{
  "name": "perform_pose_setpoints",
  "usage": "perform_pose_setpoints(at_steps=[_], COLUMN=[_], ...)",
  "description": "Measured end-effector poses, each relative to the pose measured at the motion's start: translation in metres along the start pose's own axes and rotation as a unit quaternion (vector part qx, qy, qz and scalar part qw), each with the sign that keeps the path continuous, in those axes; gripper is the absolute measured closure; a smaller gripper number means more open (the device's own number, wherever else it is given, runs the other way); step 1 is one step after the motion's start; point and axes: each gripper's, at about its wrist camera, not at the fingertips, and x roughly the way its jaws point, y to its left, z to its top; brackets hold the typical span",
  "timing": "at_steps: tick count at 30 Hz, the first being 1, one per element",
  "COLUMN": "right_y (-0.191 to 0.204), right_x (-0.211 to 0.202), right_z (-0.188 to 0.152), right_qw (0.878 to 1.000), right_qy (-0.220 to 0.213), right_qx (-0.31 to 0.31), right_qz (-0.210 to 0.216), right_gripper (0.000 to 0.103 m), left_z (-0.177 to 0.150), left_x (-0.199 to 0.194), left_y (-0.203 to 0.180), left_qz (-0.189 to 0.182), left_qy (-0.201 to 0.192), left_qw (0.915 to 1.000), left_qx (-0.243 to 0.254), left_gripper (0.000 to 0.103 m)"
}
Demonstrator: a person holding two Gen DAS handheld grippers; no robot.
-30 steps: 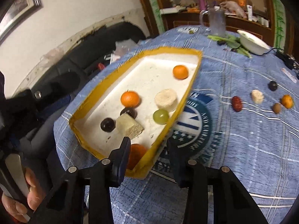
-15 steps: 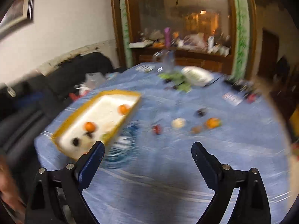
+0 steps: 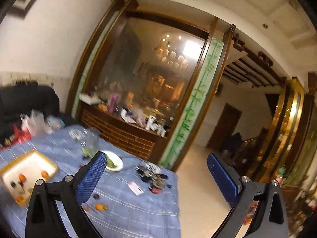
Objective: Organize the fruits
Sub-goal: 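Move both open tools back toward the remaining fruits, then grasp another dark plum with the left tool while the right tool grasps an orange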
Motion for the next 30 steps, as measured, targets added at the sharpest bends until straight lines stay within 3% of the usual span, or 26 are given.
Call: perform_pose_setpoints(at_steps=[3, 4, 7, 9, 11, 16, 20, 23, 25, 27, 30], right_y=[0.004, 0.009, 0.032, 0.043, 0.043, 0.034, 0.028, 0.04, 0.055, 0.071, 0.095], right_x=[0.028, 0.039, 0.077, 0.1, 0.115, 0.166, 0.214, 0.24, 0.256, 0.266, 0.271], right_z=[-0.021, -0.033, -0.07, -0.098, -0.123, -0.184, -0.232, -0.254, -0.265, -0.27, -0.267], right_qw=[0.998, 0.997, 0.994, 0.989, 0.983, 0.962, 0.919, 0.899, 0.876, 0.86, 0.857], right_qy=[0.051, 0.06, 0.091, 0.119, 0.135, 0.189, 0.261, 0.292, 0.316, 0.325, 0.328], right_qx=[0.037, 0.041, 0.035, 0.053, 0.08, 0.154, 0.241, 0.264, 0.284, 0.295, 0.281], right_qz=[0.031, 0.038, 0.044, 0.071, 0.092, 0.125, 0.171, 0.193, 0.23, 0.262, 0.28], right_gripper=[0.0, 0.0, 0.0, 0.0, 0.0, 0.0, 0.001, 0.011, 0.029, 0.039, 0.039], left_z=[-0.025, -0.04, -0.081, -0.11, -0.138, -0.175, -0.196, -0.206, -0.211, -0.212, -0.213], left_x=[0.039, 0.06, 0.111, 0.137, 0.158, 0.186, 0.21, 0.223, 0.23, 0.234, 0.239], left_y=[0.0, -0.001, 0.002, 0.006, 0.01, 0.015, 0.022, 0.016, 0.01, 0.006, 0.005], left_qz=[-0.015, -0.02, -0.044, -0.065, -0.049, -0.028, -0.032, -0.021, -0.016, -0.016, -0.004], left_qy=[0.049, 0.083, 0.181, 0.222, 0.248, 0.278, 0.312, 0.323, 0.324, 0.322, 0.314], left_qw=[0.9987, 0.9963, 0.9822, 0.9717, 0.9655, 0.9567, 0.9439, 0.9406, 0.9411, 0.9418, 0.9455], left_qx=[-0.005, -0.006, -0.023, -0.05, -0.064, -0.08, -0.102, -0.1, -0.095, -0.096, -0.087], left_gripper=[0.0, 0.0, 0.0, 0.0, 0.0, 0.0, 0.0, 0.0, 0.0, 0.0, 0.001])
